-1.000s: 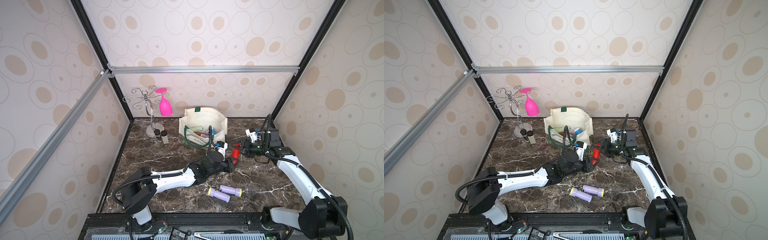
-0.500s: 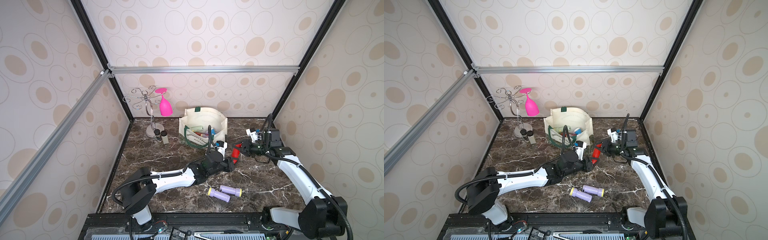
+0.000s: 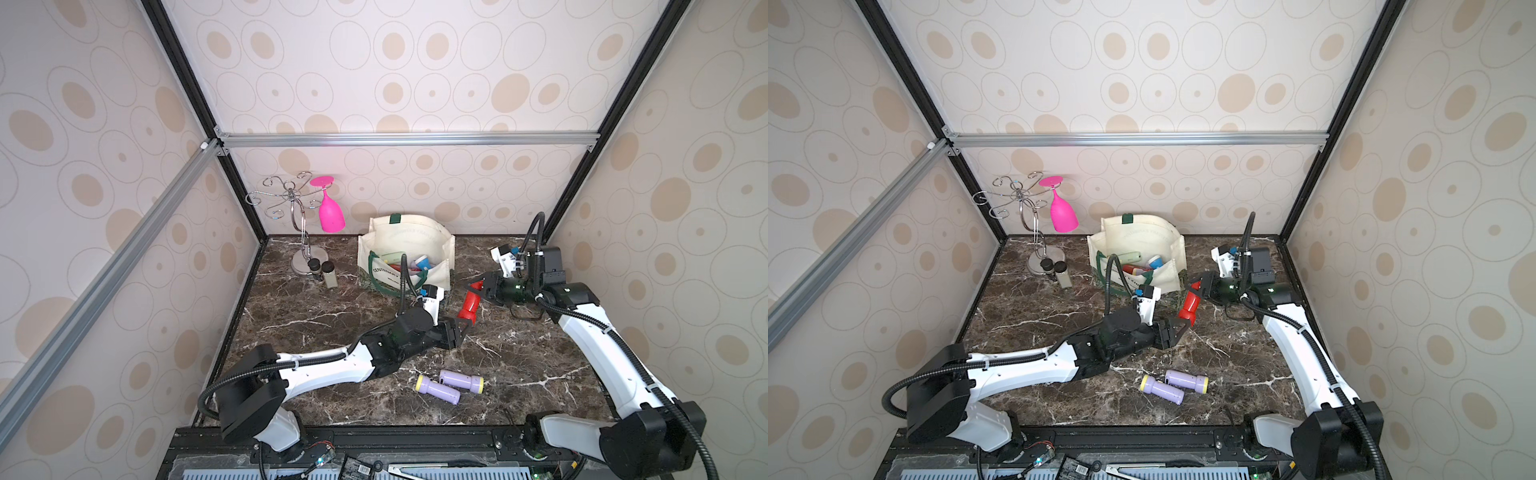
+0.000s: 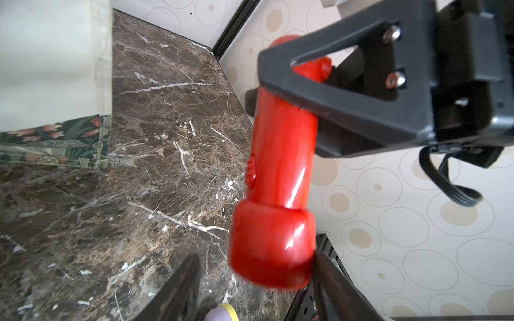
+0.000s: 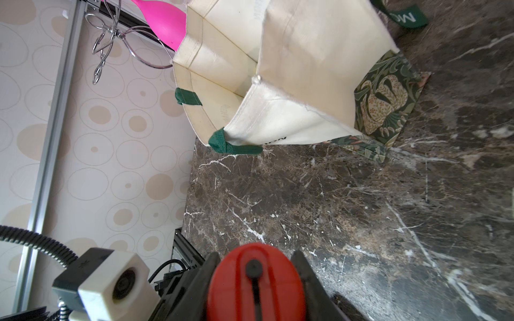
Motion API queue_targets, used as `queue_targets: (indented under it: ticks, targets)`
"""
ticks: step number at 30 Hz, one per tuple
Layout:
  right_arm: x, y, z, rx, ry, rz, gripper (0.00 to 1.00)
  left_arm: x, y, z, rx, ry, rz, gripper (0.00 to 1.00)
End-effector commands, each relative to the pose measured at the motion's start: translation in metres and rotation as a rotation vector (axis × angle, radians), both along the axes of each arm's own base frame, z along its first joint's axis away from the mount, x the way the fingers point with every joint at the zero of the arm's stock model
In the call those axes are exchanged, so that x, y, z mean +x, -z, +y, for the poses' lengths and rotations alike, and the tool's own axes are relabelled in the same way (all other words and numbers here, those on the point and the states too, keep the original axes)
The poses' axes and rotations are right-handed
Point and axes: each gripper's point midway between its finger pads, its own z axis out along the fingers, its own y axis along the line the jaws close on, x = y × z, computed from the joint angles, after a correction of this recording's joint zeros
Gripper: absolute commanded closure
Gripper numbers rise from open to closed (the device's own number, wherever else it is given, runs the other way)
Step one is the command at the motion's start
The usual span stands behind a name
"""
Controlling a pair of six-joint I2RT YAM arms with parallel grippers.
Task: Put the flashlights into the tote bags
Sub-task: Pick up the flashlight from the center of the board.
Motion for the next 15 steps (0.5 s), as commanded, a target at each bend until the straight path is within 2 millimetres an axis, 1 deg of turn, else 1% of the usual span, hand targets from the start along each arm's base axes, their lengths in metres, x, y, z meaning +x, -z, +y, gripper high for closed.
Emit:
queue_targets:
  ticks: [1,4,8,9,11,15]
  targets:
    - [0.005,-0.032,-0.005,-0.087,0.022,-0.116,1.0,-0.003,-0.003,0.017,0.018,-0.029,-0.036,0.34]
    - [0.016,-0.05,-0.005,-0.117,0.039,-0.154,1.0,-0.006,-0.004,0.034,0.032,-0.056,-0.05,0.32]
    - [0.036,-0.074,-0.002,-0.114,0.063,-0.19,1.0,-0.009,0.0,0.055,0.068,-0.091,-0.058,0.3]
    - [0.042,-0.08,0.001,-0.108,0.068,-0.199,1.0,-0.009,-0.001,0.058,0.069,-0.097,-0.059,0.3]
    - [0.053,-0.088,0.005,-0.098,0.073,-0.21,1.0,-0.01,0.006,0.065,0.098,-0.108,-0.042,0.28]
    - [0.075,-0.103,0.021,-0.096,0.069,-0.239,1.0,-0.012,0.006,0.07,0.106,-0.112,-0.031,0.25]
